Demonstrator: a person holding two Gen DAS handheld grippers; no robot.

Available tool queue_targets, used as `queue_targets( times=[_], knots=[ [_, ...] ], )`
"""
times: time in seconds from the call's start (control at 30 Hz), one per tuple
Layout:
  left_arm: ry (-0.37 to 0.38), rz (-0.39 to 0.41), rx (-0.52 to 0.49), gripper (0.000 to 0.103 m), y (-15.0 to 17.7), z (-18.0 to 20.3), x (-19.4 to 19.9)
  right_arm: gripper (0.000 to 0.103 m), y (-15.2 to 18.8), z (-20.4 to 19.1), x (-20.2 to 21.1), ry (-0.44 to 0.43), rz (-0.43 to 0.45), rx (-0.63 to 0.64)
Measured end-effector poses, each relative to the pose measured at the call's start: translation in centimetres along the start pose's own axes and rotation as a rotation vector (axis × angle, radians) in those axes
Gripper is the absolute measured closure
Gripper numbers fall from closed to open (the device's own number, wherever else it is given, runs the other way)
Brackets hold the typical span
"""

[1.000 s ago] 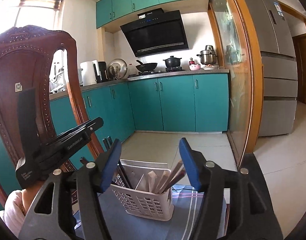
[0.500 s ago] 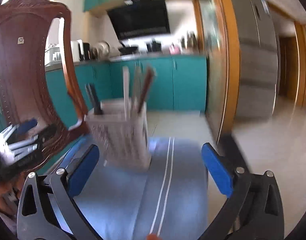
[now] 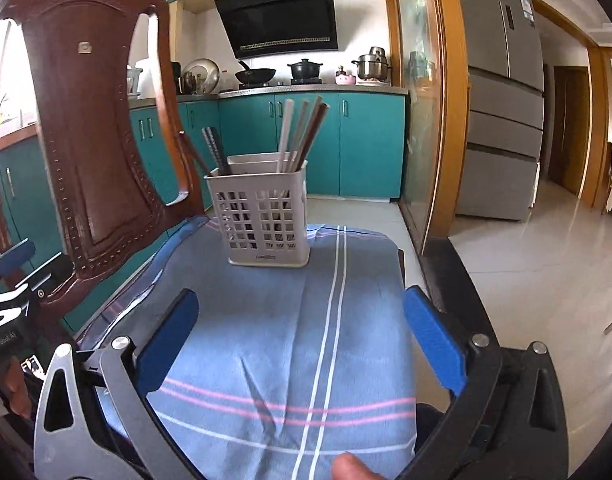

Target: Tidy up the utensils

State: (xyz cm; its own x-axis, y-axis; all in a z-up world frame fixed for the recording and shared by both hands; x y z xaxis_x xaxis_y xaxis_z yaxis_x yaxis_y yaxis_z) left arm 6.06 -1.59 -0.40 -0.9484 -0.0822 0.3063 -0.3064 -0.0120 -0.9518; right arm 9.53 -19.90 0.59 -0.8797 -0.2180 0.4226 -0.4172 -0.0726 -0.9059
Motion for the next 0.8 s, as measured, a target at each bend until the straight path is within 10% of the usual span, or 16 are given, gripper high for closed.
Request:
queue_targets(
  times=[0.8],
  knots=[
    [0.028, 0.034, 0.018, 0.004, -1.5, 1.2, 4.1, 0.003, 0.2, -0.9, 5.8, 0.013, 0.087, 0.025]
  ],
)
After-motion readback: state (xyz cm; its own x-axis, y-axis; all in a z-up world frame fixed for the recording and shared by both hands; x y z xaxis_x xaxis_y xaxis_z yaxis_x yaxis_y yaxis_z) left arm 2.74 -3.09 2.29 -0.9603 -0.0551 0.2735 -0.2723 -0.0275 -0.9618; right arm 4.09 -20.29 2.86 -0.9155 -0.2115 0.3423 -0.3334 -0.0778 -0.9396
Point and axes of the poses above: each gripper's, at about its wrist camera, not at the fingertips, and x roughly against the way its jaws point, z to its right, y to its underside, the point moved 4 cm from there along -x, roughly the way its jaws point, and after that the axes turned 2 degrees about z, right-handed, at the moved point
